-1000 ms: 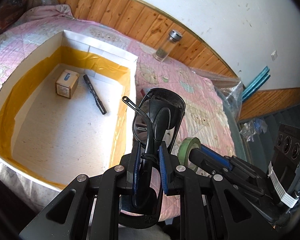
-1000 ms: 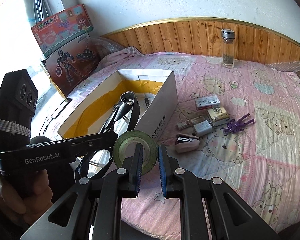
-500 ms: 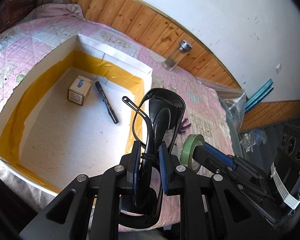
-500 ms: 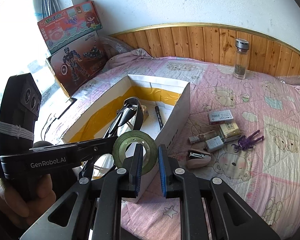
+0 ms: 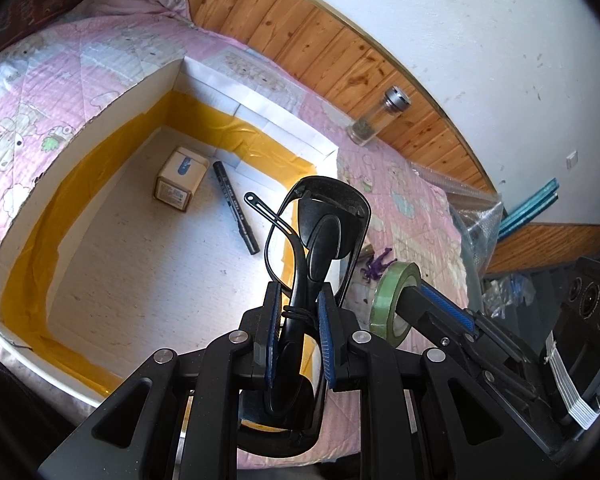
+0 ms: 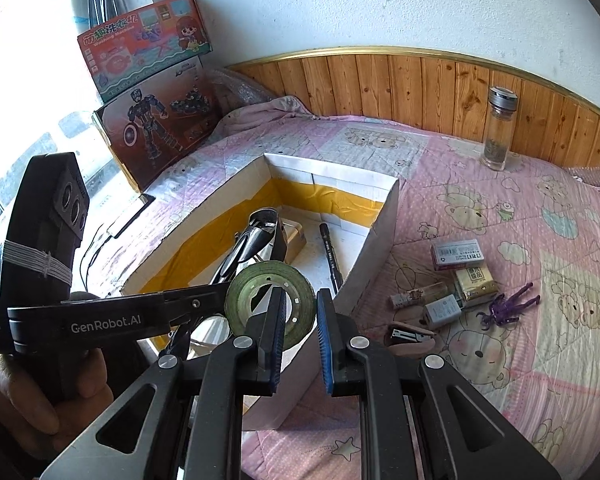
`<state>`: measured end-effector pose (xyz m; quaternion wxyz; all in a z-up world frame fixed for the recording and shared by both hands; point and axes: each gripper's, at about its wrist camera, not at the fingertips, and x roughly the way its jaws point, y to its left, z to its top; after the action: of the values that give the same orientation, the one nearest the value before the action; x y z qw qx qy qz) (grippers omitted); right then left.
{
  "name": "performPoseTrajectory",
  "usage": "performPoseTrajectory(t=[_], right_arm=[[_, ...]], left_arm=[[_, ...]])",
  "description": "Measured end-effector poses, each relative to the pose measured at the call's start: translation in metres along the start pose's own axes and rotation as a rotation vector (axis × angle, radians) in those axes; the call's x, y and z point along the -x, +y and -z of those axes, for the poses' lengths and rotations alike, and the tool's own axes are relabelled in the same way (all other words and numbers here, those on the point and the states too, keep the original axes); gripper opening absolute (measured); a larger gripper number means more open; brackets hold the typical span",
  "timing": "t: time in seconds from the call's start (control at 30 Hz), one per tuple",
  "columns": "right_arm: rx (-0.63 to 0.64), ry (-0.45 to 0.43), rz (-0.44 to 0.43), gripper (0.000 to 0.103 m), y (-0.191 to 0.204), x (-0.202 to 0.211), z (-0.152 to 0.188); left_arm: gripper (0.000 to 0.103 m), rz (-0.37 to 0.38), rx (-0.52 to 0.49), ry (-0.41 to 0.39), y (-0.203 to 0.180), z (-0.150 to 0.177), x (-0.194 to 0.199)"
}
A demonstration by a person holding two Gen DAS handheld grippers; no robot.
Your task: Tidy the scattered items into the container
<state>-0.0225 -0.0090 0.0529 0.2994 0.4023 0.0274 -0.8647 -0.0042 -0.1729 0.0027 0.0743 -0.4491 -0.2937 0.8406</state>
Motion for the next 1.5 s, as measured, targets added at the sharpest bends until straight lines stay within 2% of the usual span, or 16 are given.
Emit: performPoseTrajectory(t=[0.97,1.5], right_arm=[[0.079,0.043,0.038,0.016,-0.010,-0.046,-0.040],[0.157,0.092,0.074,0.016,-0.018,-0.086,-0.059]], left_arm=[[0.018,-0.072,0.126,0.114,0.023,-0.031,-0.041],[0.018,-0.109,0.167,0.175,0.025,-0.038,-0.058]])
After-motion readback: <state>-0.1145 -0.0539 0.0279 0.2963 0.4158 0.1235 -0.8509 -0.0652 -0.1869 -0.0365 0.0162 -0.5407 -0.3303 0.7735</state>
